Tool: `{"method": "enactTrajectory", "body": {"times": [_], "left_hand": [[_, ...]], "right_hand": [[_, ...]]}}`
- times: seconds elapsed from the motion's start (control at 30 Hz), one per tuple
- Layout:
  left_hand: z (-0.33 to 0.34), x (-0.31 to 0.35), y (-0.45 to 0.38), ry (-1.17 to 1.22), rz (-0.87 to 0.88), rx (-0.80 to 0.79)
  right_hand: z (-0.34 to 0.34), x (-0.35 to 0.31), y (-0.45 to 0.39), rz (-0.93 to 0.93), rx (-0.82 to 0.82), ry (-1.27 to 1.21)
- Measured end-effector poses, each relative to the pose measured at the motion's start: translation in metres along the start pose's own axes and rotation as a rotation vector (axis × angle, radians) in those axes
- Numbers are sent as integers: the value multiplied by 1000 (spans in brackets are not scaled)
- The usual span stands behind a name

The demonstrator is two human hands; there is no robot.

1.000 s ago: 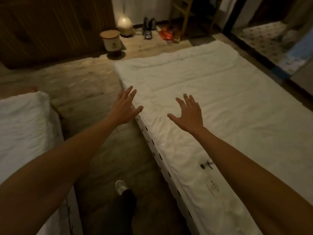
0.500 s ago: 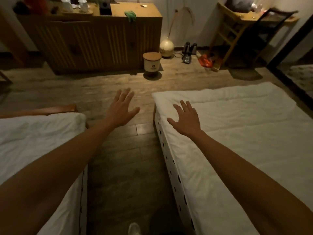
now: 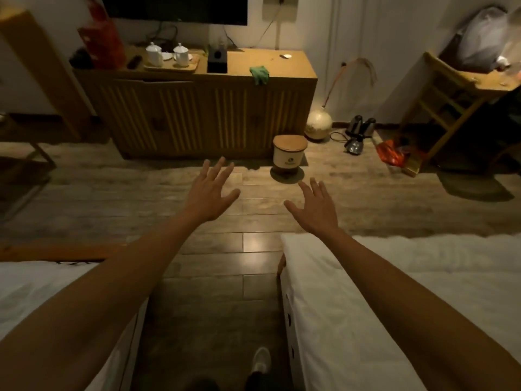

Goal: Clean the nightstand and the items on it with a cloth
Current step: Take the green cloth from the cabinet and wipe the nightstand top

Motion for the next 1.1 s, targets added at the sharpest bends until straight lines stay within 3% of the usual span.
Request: {"method": "enactTrajectory", "body": {"times": [0.27, 0.63, 0.83, 1.1], "left_hand": [[1, -85, -179, 62, -109, 12], [-18, -220, -469, 93, -94, 65], [-14, -240, -603, 95, -48, -8], [30, -253, -820, 174, -93, -53]], "right_hand": [[-9, -35, -213, -65, 19, 36], [4, -92, -527, -107, 17, 25], [2, -112, -661, -104, 17, 23], [25, -91, -868, -34, -82, -84]]}}
Point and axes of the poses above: each hand's wrist, its own y-axis away from the middle knuckle, its own z-axis out of the palm, x = y × z, the point moved 7 cm from there along -y, towards the middle knuckle, and after that the axes turned 1 degree about z, right-handed, at the moved point
